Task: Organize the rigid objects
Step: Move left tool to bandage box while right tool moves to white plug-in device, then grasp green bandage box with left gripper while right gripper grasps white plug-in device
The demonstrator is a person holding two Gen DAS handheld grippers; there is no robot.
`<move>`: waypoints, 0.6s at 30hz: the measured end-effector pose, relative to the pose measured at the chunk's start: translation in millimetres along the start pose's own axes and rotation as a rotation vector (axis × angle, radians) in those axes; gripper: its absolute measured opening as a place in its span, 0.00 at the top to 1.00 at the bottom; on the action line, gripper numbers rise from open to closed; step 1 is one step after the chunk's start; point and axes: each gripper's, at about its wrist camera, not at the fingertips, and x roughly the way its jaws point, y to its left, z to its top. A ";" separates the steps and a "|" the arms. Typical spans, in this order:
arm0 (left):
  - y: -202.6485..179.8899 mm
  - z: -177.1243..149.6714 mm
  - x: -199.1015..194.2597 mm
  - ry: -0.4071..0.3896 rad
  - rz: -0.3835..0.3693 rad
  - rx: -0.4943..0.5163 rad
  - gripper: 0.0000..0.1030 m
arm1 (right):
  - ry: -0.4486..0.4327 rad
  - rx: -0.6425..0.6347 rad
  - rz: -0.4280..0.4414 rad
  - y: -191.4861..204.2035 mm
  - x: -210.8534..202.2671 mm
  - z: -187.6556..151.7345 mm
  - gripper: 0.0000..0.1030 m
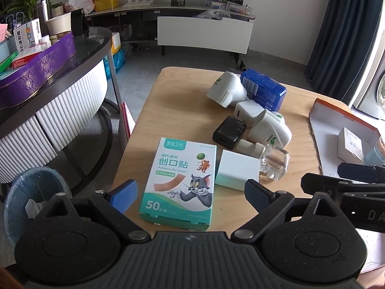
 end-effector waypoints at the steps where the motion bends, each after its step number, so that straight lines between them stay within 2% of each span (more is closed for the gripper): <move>1: 2.4 -0.6 3.5 0.007 0.004 -0.003 0.04 | 0.002 -0.001 0.003 0.4 0.8 -0.8 0.16; 6: 12.7 -1.2 22.6 0.033 0.037 -0.010 0.04 | 0.008 0.006 0.007 -1.1 4.5 -2.1 0.16; 14: 15.6 -1.6 46.2 0.044 0.036 0.010 0.04 | 0.012 0.025 0.006 -6.8 10.2 -1.4 0.15; 17: 13.4 -0.8 50.1 0.025 0.033 0.034 0.08 | 0.020 0.033 0.004 -8.9 16.0 0.8 0.15; 18: 13.1 -0.9 50.0 0.014 0.032 0.044 0.13 | 0.021 0.031 0.004 -9.0 17.9 2.3 0.15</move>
